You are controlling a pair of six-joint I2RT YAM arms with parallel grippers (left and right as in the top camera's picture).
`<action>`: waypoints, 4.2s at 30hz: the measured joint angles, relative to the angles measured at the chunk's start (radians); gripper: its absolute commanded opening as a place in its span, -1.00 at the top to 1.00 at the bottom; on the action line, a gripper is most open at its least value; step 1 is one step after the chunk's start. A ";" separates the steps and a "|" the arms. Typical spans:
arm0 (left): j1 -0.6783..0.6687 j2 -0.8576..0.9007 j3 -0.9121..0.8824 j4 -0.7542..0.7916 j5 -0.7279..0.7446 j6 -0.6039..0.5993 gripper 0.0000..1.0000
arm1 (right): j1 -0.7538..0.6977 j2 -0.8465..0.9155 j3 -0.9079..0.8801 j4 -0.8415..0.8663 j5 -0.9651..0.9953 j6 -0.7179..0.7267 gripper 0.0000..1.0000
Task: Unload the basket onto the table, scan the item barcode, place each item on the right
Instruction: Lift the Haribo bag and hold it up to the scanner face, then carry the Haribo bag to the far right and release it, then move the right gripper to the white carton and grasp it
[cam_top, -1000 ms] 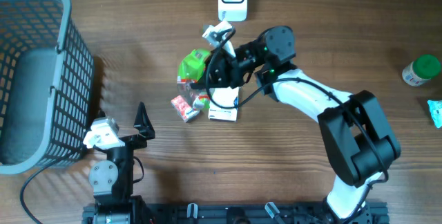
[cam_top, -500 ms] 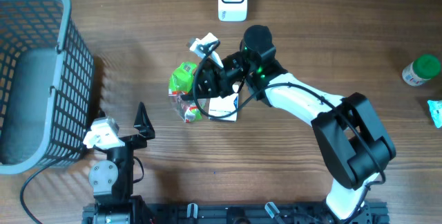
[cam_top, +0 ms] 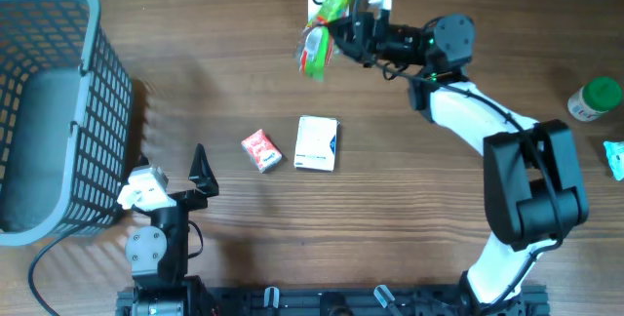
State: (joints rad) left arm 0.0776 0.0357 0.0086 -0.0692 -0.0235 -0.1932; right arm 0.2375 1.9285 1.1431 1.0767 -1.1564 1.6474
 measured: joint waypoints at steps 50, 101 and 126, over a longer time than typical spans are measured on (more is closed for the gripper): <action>0.000 0.001 0.000 0.000 0.000 0.000 -1.00 | 0.200 0.475 1.116 -1.897 1.676 -1.194 0.91; 0.000 0.001 0.000 0.000 0.000 0.000 -1.00 | -0.135 0.267 1.041 -2.541 0.874 -1.182 -0.99; 0.000 0.001 0.000 0.000 0.000 0.000 -1.00 | 0.477 0.274 0.728 -2.283 1.098 -1.036 -0.99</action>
State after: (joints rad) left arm 0.0776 0.0364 0.0086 -0.0692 -0.0235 -0.1936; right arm 0.7147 2.2028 1.8713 -1.2060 -0.0589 0.6117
